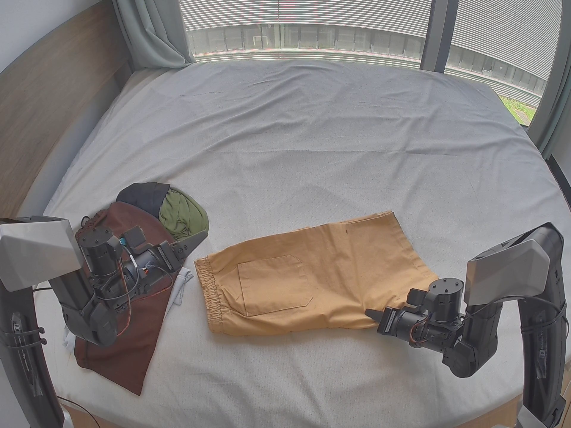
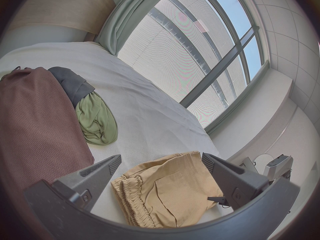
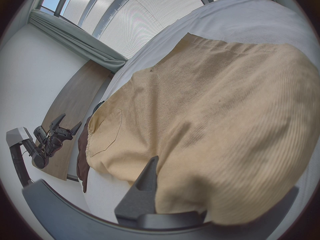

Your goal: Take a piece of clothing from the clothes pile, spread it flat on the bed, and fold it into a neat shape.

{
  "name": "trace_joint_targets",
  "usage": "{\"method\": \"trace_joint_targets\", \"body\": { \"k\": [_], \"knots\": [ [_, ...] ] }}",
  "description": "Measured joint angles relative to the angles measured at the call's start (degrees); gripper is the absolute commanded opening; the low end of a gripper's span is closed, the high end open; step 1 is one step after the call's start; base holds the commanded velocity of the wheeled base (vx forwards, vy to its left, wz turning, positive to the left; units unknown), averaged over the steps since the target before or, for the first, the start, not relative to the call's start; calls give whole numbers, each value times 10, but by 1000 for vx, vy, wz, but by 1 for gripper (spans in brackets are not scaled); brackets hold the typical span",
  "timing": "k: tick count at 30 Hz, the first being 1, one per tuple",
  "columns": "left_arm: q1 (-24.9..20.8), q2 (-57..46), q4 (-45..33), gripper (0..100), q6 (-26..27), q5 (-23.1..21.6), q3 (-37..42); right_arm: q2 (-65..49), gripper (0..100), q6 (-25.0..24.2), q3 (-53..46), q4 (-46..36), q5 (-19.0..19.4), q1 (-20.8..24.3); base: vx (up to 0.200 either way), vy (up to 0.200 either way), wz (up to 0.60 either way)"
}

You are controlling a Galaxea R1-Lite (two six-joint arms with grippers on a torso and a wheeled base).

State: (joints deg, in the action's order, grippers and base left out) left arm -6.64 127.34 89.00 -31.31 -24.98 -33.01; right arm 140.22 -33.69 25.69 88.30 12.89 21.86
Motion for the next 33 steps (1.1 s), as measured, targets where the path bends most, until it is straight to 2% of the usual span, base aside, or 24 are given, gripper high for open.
{"method": "trace_joint_targets", "body": {
  "k": [1,2,18,27,33],
  "knots": [
    [0,0,0,100,1,0,0,0,0,0,0,0,0,0,0,0,0],
    [0,0,0,100,2,1,0,1,100,0,0,0,0,0,0,0,0],
    [-11,0,0,100,1,1,5,-6,100,14,-26,2,4,6,0,0,0],
    [-11,-1,0,100,-1,1,9,-51,100,31,-82,-2,41,35,0,0,0],
    [-10,-6,0,100,-2,1,9,-95,100,28,-82,-2,50,42,0,0,0]
  ]
}}
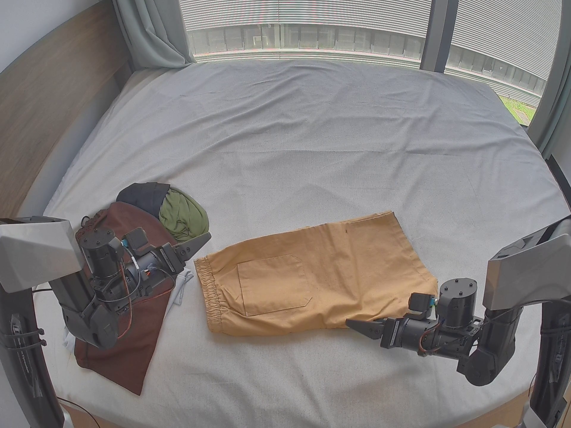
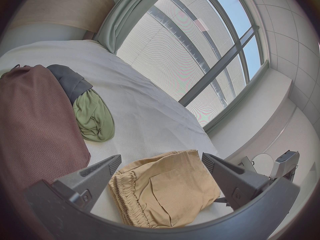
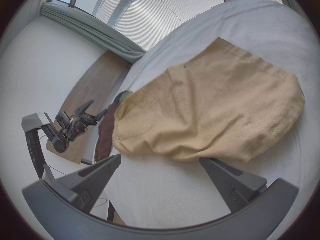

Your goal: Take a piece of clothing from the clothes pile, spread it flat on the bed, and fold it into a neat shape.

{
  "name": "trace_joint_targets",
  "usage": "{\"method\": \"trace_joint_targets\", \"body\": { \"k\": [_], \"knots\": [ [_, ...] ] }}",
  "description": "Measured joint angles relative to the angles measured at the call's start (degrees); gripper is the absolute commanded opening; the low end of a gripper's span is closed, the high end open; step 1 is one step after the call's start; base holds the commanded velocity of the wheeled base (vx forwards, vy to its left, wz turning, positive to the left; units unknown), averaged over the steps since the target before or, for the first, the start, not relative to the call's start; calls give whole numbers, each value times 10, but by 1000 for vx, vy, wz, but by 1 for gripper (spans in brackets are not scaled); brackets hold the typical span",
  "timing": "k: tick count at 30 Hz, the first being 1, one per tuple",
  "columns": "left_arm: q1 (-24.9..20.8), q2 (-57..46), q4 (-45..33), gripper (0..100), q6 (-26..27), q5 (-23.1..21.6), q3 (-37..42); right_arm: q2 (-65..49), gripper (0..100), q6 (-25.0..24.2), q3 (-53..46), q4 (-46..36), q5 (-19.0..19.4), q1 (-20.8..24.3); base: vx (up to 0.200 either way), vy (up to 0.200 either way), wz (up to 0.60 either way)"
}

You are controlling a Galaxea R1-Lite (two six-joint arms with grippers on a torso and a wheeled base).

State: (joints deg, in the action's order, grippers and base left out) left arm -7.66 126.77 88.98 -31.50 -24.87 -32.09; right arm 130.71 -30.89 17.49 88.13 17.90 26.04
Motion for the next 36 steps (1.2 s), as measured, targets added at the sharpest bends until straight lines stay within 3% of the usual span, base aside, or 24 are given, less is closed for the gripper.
{"method": "trace_joint_targets", "body": {
  "k": [12,21,30,36],
  "knots": [
    [0,-5,0,100,2,0,0,-11,100,-6,33,2,2,-25,0,0,0],
    [2,-5,0,100,2,0,0,-35,100,9,-25,1,37,-23,0,0,0],
    [2,-5,0,100,4,0,0,-87,100,10,-37,1,46,-17,0,0,0],
    [2,-5,0,100,5,0,0,-64,100,9,-7,1,46,-49,0,0,0]
  ]
}}
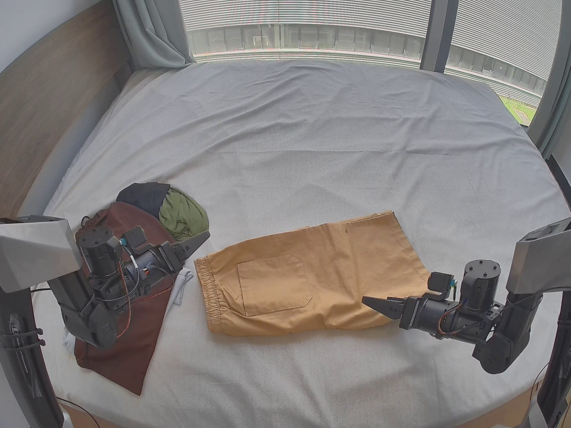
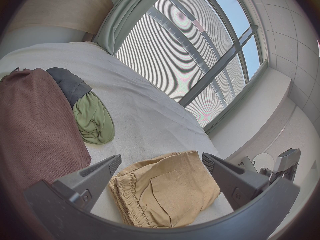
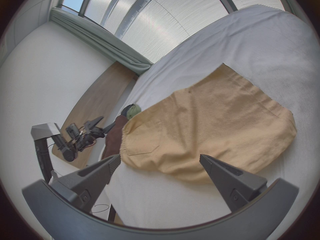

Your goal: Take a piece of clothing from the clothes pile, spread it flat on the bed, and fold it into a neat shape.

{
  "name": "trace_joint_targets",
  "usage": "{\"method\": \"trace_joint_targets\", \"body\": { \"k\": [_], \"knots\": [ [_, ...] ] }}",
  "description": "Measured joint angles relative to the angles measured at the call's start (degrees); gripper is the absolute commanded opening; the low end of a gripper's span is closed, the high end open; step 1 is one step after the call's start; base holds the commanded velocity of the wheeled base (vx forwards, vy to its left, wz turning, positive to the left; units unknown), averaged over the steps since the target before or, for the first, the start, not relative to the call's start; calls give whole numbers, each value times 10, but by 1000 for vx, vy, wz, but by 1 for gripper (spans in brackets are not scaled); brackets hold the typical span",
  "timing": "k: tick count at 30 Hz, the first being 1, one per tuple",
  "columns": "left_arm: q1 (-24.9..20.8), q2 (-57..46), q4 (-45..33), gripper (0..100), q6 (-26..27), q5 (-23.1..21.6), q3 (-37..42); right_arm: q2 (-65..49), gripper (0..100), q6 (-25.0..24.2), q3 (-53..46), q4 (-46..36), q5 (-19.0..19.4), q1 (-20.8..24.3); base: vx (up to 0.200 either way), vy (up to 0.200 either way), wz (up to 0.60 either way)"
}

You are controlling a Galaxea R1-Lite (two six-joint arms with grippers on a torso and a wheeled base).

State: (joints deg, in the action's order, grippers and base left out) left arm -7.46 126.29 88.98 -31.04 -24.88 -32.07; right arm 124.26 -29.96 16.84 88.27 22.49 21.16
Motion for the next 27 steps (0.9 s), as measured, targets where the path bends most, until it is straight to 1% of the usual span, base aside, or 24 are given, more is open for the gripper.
{"method": "trace_joint_targets", "body": {
  "k": [5,11,20,27],
  "knots": [
    [0,1,0,100,0,0,0,50,100,0,31,0,1,-36,0,0,0],
    [-3,1,0,100,-1,0,-3,93,100,0,53,0,0,-54,0,0,0],
    [-1,0,0,100,-4,0,-6,121,100,0,65,1,1,-65,0,0,0],
    [0,0,0,100,-4,-1,-6,99,100,0,60,0,1,-59,0,0,0]
  ]
}}
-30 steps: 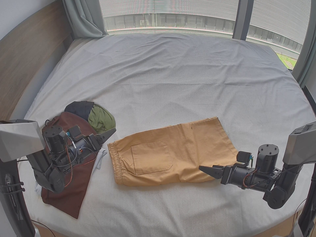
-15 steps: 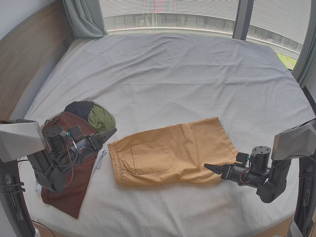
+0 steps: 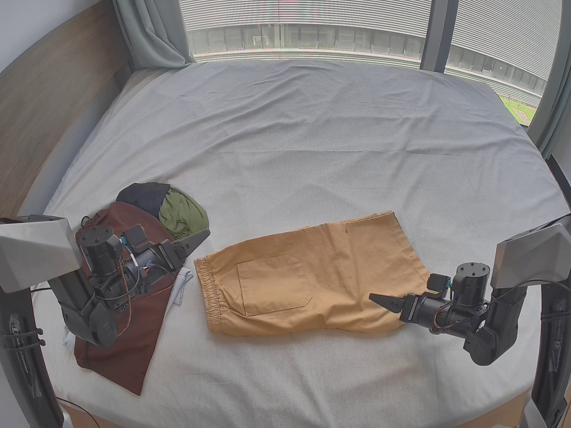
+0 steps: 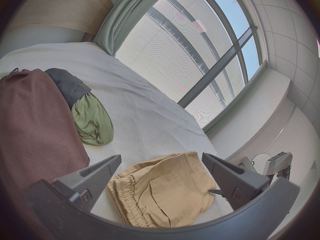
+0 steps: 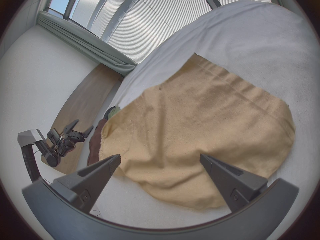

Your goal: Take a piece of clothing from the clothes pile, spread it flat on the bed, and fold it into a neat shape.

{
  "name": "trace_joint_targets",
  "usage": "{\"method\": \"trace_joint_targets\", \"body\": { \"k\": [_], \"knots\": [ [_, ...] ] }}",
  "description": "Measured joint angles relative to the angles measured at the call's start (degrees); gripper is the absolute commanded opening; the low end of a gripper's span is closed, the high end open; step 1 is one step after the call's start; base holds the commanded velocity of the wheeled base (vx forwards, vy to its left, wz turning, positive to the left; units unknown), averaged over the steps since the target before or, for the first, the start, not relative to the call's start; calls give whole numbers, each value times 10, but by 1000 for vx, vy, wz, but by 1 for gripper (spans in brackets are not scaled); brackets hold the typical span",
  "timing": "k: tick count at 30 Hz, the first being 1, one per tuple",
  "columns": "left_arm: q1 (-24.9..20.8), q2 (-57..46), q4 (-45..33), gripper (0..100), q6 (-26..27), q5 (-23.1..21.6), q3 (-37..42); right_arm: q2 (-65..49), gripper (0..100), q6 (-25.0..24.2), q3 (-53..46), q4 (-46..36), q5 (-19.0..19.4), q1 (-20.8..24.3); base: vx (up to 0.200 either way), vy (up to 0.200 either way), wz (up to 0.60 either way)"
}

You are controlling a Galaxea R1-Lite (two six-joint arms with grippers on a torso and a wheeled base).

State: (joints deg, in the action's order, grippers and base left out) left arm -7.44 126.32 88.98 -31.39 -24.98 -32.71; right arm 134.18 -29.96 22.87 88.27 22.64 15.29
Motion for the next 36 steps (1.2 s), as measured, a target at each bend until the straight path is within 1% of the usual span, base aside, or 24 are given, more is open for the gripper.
{"method": "trace_joint_targets", "body": {
  "k": [5,12,17,18,23,32,36],
  "knots": [
    [2,-1,0,100,0,0,-1,-52,100,0,-10,0,7,10,0,0,0],
    [2,-2,0,100,0,-15,7,-125,100,1,-6,0,37,28,0,0,0],
    [2,-2,0,100,1,-16,11,-143,100,1,-1,-1,85,31,0,0,0],
    [2,-2,0,100,1,-16,15,-145,100,1,-1,-1,89,31,0,0,0],
    [2,1,0,100,-1,-24,25,-151,100,4,-12,0,92,35,0,0,0],
    [2,30,0,100,-34,-26,25,-154,100,8,-17,0,91,33,0,0,0],
    [2,48,0,100,-39,-25,21,-153,100,8,-18,0,91,34,0,0,0]
  ]
}}
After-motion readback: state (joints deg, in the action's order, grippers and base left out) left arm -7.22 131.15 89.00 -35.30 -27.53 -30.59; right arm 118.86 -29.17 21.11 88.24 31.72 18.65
